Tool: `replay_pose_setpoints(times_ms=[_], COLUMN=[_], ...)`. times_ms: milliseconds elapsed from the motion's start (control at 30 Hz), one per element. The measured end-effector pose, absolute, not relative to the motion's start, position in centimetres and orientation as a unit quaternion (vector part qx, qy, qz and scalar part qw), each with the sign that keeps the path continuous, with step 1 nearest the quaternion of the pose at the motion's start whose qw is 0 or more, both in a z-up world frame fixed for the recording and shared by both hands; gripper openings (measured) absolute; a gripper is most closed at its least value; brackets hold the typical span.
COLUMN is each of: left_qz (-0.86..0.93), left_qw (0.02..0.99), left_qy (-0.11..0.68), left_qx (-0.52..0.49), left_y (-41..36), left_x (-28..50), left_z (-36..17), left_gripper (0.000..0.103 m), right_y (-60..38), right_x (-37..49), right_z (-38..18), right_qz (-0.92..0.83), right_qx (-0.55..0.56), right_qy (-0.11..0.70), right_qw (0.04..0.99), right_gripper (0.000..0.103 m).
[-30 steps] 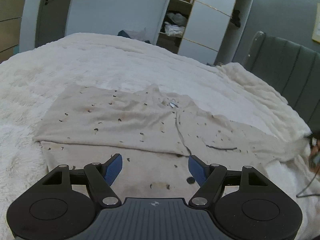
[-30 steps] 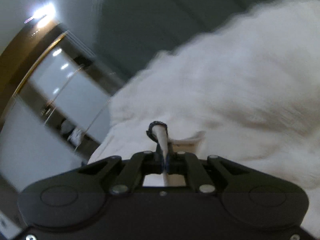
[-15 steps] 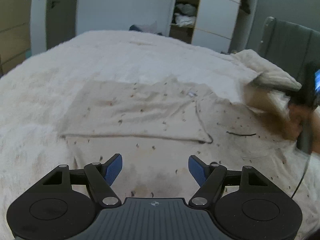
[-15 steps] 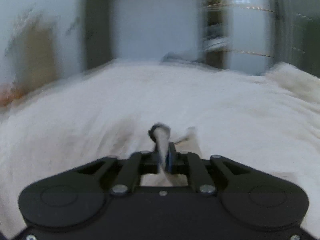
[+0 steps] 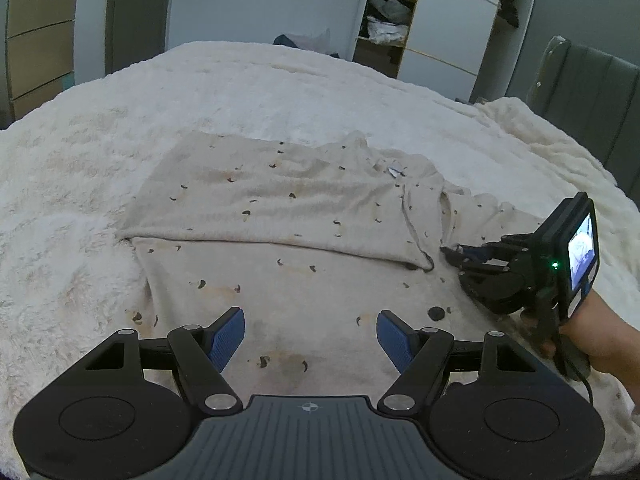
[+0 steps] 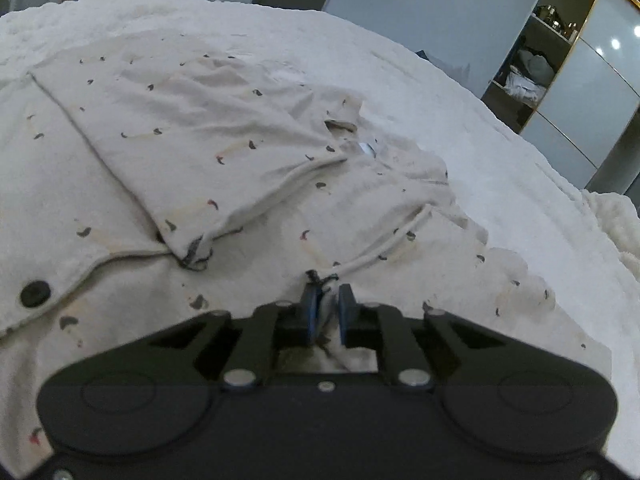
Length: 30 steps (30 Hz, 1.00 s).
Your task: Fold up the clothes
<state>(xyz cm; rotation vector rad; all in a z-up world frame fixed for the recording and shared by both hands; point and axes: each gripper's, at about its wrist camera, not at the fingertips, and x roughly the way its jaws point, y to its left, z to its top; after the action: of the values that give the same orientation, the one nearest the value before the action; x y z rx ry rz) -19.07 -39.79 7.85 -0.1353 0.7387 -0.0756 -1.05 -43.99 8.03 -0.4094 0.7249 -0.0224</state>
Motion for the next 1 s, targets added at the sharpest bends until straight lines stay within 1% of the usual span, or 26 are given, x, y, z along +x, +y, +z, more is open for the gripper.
replay_pose_setpoints(times_ms=[33,100,200,333,400,433,500,533,600,633,700,767,833,1000], left_qz=[-0.038,-0.036,-0.032,-0.006,-0.004,-0.004,-0.004,-0.006,-0.012,-0.015,-0.02,-0.023,-0.023,-0.019], left_qw=[0.93,0.931,0.93,0.923,0.922,0.921,0.917,0.917,0.916,0.917,0.917,0.917,0.915,0.907], left_qy=[0.36,0.358,0.361,0.381,0.384,0.387,0.395,0.396,0.397,0.396,0.395,0.397,0.403,0.42], left_qx=[-0.064,-0.064,-0.062,-0.049,-0.051,-0.052,-0.052,-0.052,-0.05,-0.049,-0.048,-0.04,-0.029,-0.003], left_y=[-39.8,-39.8,-39.7,-39.7,-39.4,-39.4,-39.4,-39.4,-39.4,-39.4,-39.4,-39.6,-39.8,-40.1], left_x=[-19.0,-18.9,-18.8,-18.1,-17.9,-17.7,-17.4,-17.4,-17.4,-17.5,-17.6,-17.6,-17.5,-17.0], left_z=[7.9,8.0,8.1,7.7,7.5,7.3,6.9,6.8,6.6,6.6,6.4,6.1,5.6,4.7], left_gripper=[0.069,0.069,0.069,0.069,0.069,0.069,0.069,0.069,0.069,0.07,0.07,0.071,0.071,0.072], right_y=[-43.0,-41.8,-41.7,-40.5,-39.4,-38.9,-38.3,-38.0,-38.7,-39.8,-42.6,-44.7,-47.3,-49.0], right_x=[-1.9,-4.9,-6.1,-7.4,-7.8,-7.9,-7.7,-7.6,-7.6,-7.4,-7.1,-6.9,-6.8,-7.3], right_z=[8.1,8.2,9.5,13.9,14.0,13.9,12.4,11.6,11.5,12.3,13.9,14.7,15.6,15.6], right_qz=[-0.01,-0.008,-0.004,0.032,0.085,0.111,0.136,0.145,0.151,0.151,0.145,0.132,0.084,0.02], right_qx=[-0.208,-0.212,-0.169,-0.15,-0.138,-0.132,-0.139,-0.144,-0.13,-0.097,-0.022,0.031,0.075,0.087], right_qy=[0.352,0.351,0.347,0.297,0.316,0.33,0.367,0.387,0.388,0.385,0.375,0.365,0.352,0.346], right_qw=[0.913,0.912,0.922,0.943,0.935,0.928,0.91,0.899,0.9,0.906,0.915,0.921,0.929,0.934], right_gripper=[0.01,0.001,0.001,0.001,0.003,0.004,0.02,0.02,0.027,0.029,0.04,0.045,0.045,0.046])
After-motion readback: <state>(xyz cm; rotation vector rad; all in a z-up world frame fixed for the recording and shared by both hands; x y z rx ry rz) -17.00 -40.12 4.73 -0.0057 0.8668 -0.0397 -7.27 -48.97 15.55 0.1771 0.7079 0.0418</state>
